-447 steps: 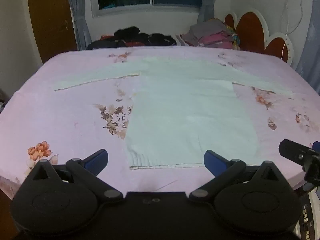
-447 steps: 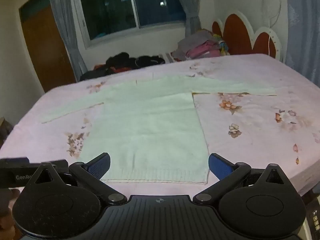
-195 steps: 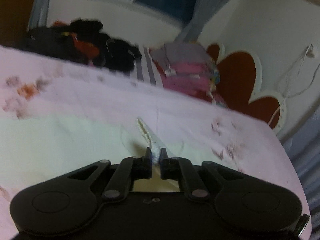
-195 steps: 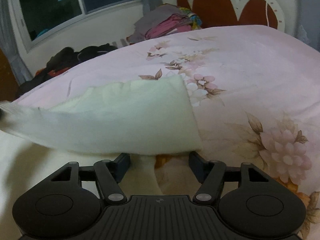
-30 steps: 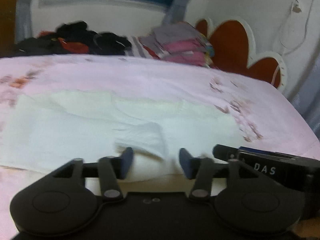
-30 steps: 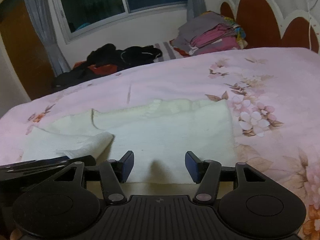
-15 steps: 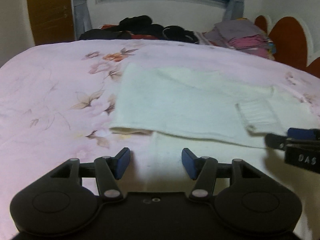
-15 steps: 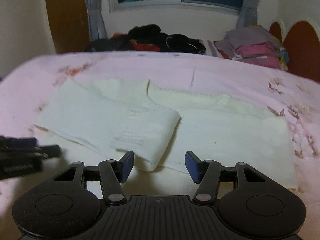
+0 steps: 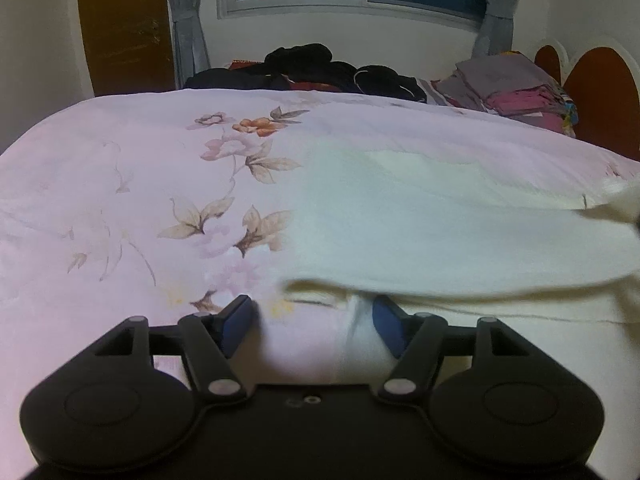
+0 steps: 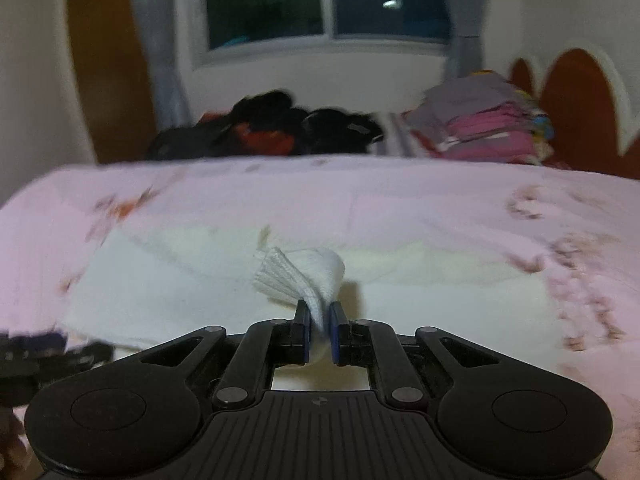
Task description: Fold small clothes
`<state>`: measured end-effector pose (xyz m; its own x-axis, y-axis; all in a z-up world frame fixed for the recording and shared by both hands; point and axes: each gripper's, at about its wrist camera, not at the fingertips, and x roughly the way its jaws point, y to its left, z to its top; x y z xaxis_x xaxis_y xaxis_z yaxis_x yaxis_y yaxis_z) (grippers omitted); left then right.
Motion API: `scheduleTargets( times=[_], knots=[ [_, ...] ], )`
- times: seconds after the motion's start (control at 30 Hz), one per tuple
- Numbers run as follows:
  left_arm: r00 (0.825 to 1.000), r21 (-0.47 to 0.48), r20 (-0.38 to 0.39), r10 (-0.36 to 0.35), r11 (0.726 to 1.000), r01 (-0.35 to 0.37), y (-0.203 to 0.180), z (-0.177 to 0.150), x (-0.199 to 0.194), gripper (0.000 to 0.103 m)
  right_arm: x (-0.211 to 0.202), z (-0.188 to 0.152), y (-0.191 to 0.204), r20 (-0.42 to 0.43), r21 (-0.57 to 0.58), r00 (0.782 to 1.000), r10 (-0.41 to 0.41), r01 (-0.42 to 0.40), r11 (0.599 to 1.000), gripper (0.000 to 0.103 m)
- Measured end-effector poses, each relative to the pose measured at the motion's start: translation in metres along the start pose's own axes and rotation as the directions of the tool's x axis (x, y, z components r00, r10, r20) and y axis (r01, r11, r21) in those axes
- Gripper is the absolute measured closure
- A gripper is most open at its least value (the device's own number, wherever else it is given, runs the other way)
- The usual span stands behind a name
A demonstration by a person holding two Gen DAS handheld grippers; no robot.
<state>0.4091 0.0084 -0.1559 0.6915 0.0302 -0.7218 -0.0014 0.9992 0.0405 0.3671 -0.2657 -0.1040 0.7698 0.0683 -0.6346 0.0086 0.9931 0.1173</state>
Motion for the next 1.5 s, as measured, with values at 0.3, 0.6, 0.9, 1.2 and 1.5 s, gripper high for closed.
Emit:
scheduleTargets(
  times=[0.3,0.6,0.9,1.2,1.5],
  knots=[
    [0.997,0.082,0.058,-0.058,0.995,0.053,-0.015,-0.001,-0.002,0.09,0.01,-0.014,-0.08,-0.125,0.2,0.992,-0.025,0.05,0.978,0.094],
    [0.995,0.027,0.027,-0.091,0.996,0.091,-0.006,0.001,0.001,0.091,-0.005,-0.025,-0.107,-0.142,0.27,0.986,-0.09,0.126,0.955,0.094],
    [0.989,-0.067,-0.018,-0.15,0.987,0.149,0.015,0.019,-0.022,0.08,-0.015,-0.019,-0.107,-0.098,0.217,0.983,-0.155,0.173,0.961,0.093],
    [0.977,-0.059,-0.004,-0.214,0.975,0.213,-0.028,0.049,0.003,0.077,-0.001,0.006,-0.076,-0.026,0.146,0.992,-0.12,0.122,0.982,0.038],
    [0.989,-0.057,-0.006,-0.147,0.988,0.146,-0.035,0.06,0.048,0.077,0.044,0.007,-0.034,-0.077,0.037,0.996,-0.043,0.046,0.998,0.049]
  ],
)
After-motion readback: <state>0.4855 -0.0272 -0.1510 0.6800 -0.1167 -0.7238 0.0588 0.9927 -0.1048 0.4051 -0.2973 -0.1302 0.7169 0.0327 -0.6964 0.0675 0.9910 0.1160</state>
